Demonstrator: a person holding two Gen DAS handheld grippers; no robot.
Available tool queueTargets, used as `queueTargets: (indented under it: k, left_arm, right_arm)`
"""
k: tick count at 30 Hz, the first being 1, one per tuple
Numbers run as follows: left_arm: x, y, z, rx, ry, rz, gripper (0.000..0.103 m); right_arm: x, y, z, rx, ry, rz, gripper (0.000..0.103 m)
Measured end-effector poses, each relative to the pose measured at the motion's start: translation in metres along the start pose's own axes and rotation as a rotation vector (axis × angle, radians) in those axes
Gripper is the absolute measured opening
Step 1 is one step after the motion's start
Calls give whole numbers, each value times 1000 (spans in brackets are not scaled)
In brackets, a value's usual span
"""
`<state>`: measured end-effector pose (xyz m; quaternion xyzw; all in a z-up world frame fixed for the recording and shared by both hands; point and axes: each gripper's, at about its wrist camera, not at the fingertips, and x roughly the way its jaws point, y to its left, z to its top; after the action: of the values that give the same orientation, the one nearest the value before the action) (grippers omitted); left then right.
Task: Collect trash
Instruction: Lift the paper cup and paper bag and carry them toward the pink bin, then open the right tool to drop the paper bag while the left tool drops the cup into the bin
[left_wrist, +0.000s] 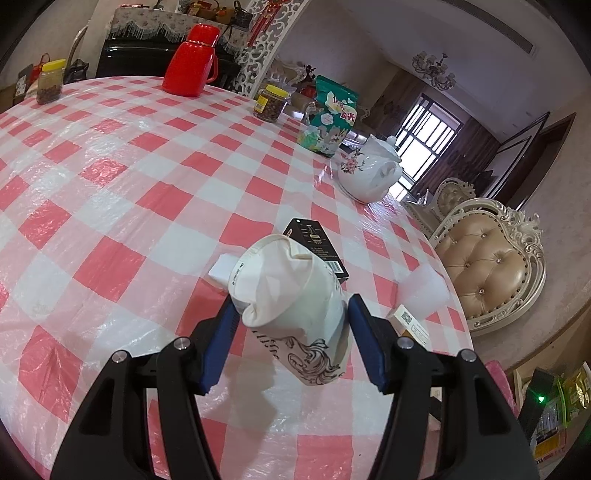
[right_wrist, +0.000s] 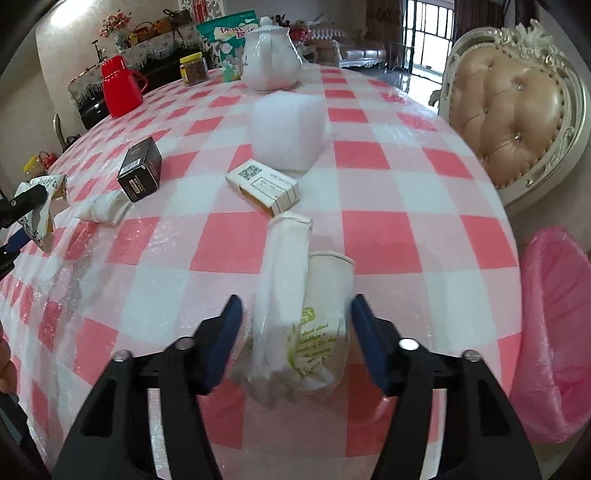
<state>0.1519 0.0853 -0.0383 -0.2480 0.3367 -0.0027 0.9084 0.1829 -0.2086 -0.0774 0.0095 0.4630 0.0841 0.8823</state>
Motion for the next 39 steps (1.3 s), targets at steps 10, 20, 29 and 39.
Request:
queueTargets:
  k: [10,20,29,39]
  left_arm:
    - [-2,-2,0,12,4,-4,59]
    - [-3,-26,-5,83,5,-35,59]
    - [2,-74,-22,209,38,-73,59]
    - [7,-148,-51,348,77,-107,59]
  right_arm:
    - [0,4,-4,-20,7,53,49]
    - [-32,-7,2,-29,-102,-1,49]
    - [-66,-49,-2,20,-186,-77,49]
    - [-96,-119,-16,121,-244,-156,49]
